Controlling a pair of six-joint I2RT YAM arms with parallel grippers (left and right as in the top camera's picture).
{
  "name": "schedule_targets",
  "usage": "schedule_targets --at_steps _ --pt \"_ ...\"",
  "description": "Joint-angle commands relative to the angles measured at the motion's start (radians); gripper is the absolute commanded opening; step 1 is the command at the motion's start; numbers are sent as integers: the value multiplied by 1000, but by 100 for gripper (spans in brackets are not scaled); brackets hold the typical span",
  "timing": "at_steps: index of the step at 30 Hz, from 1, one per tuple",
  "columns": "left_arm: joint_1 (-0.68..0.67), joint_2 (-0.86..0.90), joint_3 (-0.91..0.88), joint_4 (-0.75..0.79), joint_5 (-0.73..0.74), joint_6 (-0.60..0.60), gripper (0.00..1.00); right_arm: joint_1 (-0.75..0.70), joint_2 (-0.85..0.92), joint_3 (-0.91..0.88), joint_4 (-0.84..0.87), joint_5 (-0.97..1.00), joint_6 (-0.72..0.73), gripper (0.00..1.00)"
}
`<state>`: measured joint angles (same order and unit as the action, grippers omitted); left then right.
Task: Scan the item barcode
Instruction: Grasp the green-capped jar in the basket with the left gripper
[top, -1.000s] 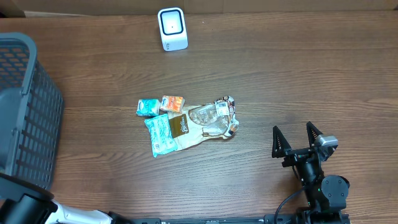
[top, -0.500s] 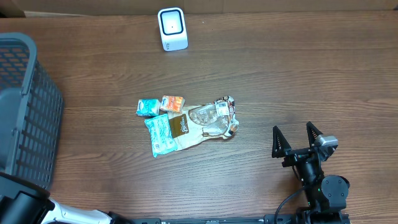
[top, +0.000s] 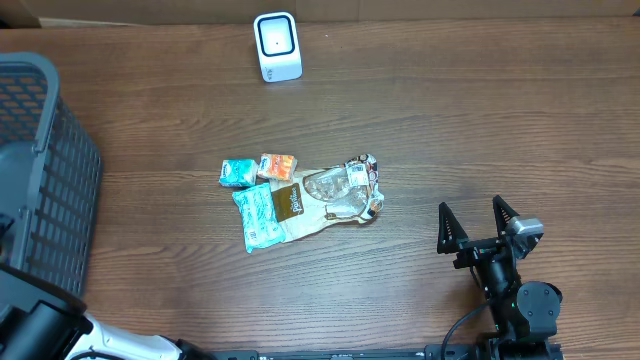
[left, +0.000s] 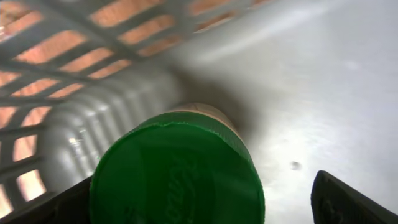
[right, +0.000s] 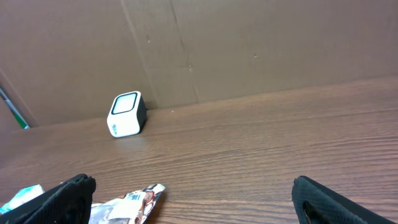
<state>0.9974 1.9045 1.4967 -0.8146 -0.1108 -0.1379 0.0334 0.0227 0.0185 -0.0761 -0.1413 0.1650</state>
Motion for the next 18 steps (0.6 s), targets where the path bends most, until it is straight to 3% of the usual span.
schedule_targets --at_steps 1,11,18 --pt "-45 7 -4 10 32 50 85 1 -1 -10 3 9 11 100" --pt "-55 11 -4 45 -14 -31 80 1 -1 -10 3 9 11 100" --pt "-54 63 -3 90 -30 -34 83 1 -1 -10 3 9 10 100"
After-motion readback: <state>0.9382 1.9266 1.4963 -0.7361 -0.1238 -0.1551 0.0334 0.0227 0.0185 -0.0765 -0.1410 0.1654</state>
